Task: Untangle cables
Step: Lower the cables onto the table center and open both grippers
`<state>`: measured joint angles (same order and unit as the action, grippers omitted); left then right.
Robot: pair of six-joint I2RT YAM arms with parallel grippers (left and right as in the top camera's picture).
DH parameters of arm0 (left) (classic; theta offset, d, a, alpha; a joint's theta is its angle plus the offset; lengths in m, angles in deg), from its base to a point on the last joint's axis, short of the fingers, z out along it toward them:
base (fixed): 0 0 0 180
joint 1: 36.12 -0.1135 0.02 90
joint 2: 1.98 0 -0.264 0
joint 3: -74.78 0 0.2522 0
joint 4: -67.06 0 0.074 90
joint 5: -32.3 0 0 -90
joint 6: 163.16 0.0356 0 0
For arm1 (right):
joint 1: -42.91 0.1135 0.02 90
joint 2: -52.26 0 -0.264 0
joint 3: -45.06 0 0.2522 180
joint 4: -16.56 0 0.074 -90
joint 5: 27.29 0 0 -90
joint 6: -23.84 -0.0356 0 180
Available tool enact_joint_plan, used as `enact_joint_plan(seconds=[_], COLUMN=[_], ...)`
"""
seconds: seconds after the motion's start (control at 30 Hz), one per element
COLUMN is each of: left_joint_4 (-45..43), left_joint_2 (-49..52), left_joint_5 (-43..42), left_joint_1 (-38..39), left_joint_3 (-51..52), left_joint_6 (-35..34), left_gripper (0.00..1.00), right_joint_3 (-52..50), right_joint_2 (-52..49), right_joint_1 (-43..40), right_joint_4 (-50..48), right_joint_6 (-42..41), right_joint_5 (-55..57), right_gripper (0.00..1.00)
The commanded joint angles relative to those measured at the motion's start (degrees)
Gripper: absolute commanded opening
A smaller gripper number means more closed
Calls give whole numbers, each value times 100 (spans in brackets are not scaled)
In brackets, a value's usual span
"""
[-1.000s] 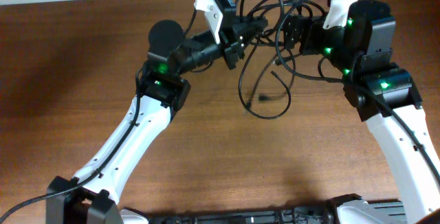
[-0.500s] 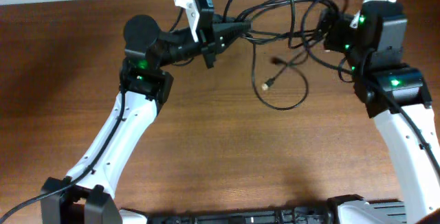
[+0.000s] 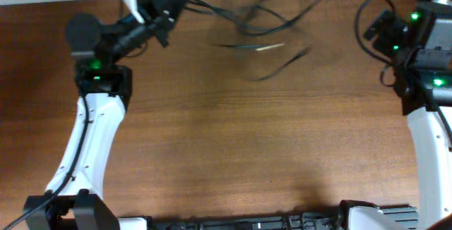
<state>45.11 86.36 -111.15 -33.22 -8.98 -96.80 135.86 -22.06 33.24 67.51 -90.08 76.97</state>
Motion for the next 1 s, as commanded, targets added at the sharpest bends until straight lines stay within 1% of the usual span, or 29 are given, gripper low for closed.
enact_joint_plan(seconds=[0.0, 0.03, 0.1, 0.2, 0.27, 0.33, 0.37, 0.4, 0.43, 0.5, 0.57, 0.6, 0.63, 0.73, 0.77, 0.8, 0.83, 0.87, 0.9, 0.97], left_joint_4=[-136, -136, -133, -131, -133, -133, -131, -131, -98, -68, -72, -68, -68, -70, -76, -105, -114, -114, -109, 31], left_joint_2=[-245, -245, -245, -245, -245, -245, -245, -243, -243, -243, -243, -243, -243, -243, -243, -243, -243, -243, -243, -243], left_joint_5=[400, 404, 393, 284, 258, 271, 293, 299, 343, 402, 402, 400, 400, 402, 404, 404, 437, 516, 557, 579], left_joint_1=[-138, -179, -192, -177, -149, -66, -26, 7, 46, 168, 260, 352, 442, 498, 498, 498, 498, 498, 498, 494], left_joint_3=[-66, -66, -66, -66, -66, -66, -66, -66, -66, -66, -66, -66, -66, -66, -66, -66, -66, -66, -66, -66], left_joint_6=[-166, -168, -391, -420, -509, -525, -525, -522, -522, -520, -525, -522, -520, -522, -525, -522, -522, -518, -435, 103], left_gripper=[0, 0, 0, 0, 0, 1, 11, 13, 13, 7, 4, 7, 26, 27, 31, 48, 79, 99, 99, 99], right_joint_3=[24, 24, 24, 24, 24, 24, 24, 24, 24, 24, 24, 24, 24, 24, 24, 24, 24, 24, 24, 24], right_joint_2=[-42, -42, -42, -42, -42, -42, -42, -42, -42, -42, -42, -42, -42, -42, -42, -42, -42, -42, -42, -42], right_joint_1=[-59, -59, -57, -57, -57, -46, -48, -48, -48, -48, -48, -48, -48, -46, -46, -48, -46, -46, -46, -48], right_joint_4=[28, 37, 37, 33, 4, 13, 15, 17, 13, 15, 15, 17, 28, 42, 63, 83, 116, 136, 140, 144], right_joint_6=[-57, -57, -57, 55, 588, 1412, 1674, 1825, 1928, 1923, 1928, 1969, 2122, 2201, 2203, 2227, 2424, 2564, 2564, 2564], right_joint_5=[531, 531, 492, -127, -706, -1554, -1884, -2109, -2321, -2448, -2640, -2815, -3049, -3189, -3235, -3379, -3679, -3884, -3985, -4002], right_gripper=[99, 99, 99, 99, 99, 99, 99, 99, 99, 99, 99, 99, 99, 99, 99, 99, 99, 99, 99, 99])
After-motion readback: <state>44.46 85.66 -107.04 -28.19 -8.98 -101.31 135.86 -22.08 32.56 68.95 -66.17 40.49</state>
